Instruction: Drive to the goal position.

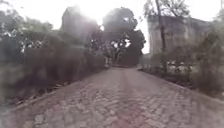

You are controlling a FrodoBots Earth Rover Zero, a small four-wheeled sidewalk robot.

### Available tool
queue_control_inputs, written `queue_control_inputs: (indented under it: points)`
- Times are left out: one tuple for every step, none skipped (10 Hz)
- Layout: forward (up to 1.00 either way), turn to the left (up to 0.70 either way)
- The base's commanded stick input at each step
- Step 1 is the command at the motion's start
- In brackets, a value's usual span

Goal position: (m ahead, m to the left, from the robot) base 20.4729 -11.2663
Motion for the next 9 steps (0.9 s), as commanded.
queue_control_inputs:
  points:
    - [0.85, 0.00]
    - [0.85, 0.00]
    - [0.85, 0.00]
    - [0.85, 0.00]
    - [0.85, 0.00]
    - [0.85, 0.00]
    - [0.85, 0.00]
    - [0.85, 0.00]
    - [0.85, 0.00]
